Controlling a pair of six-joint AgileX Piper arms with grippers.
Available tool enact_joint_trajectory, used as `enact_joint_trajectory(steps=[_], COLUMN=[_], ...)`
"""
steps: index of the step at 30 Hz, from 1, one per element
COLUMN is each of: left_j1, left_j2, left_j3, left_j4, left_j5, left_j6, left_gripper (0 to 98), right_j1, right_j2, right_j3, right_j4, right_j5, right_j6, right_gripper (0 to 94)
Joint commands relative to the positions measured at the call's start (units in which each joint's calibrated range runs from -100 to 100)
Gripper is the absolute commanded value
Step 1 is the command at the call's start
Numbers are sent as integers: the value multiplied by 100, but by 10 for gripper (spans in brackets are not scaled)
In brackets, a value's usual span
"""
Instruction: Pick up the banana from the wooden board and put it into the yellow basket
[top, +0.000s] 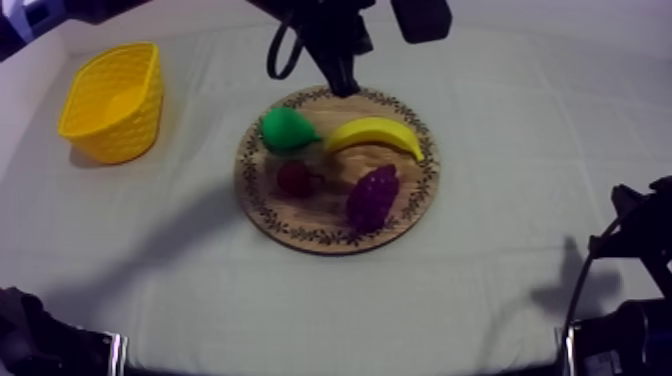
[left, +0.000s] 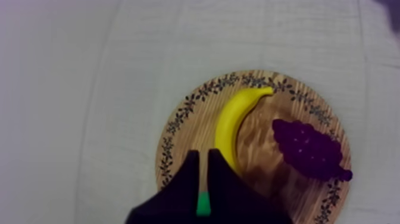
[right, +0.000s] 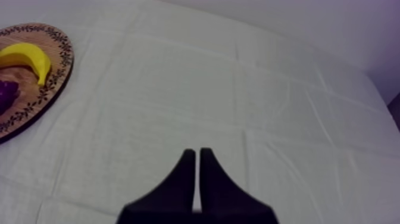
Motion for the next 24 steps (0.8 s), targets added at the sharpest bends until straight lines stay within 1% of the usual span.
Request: enact_joint_trajectory(steps=[1, 3, 5, 6, 8, 10, 12, 18, 24], left_j1=[-4, -12, -15, -16, -14, -13, -12, -15, -29], left_j2=[61, 153, 280, 351, 467, 538, 587, 846, 1450], left_j3=[1, -47, -180, -266, -394, -455, -481, -663, -1094], left_j4=[-3, -5, -7, -7, -8, -16, -38, -159, -288], left_j5=[61, 188, 387, 490, 632, 672, 674, 672, 790], left_j6=[5, -15, -44, -57, -77, -79, -65, 22, 130], left_gripper=[370, 595, 759, 818, 889, 923, 934, 927, 924], right_j1=[-1, -1, -1, -1, -1, -1, -1, -1, -1], right_j2=[-4, -4, -4, -4, -4, -4, -4, -4, -4], right_j3=[-3, -3, -3, -3, -3, -3, -3, -3, -3], right_j4=[2, 2, 2, 2, 2, 2, 2, 2, 2], right_j5=[4, 4, 4, 4, 4, 4, 4, 4, 4], right_j6=[-1, -1, -1, -1, -1, -1, -1, -1, -1], right_gripper=[6, 6, 6, 6, 6, 6, 6, 6, 6])
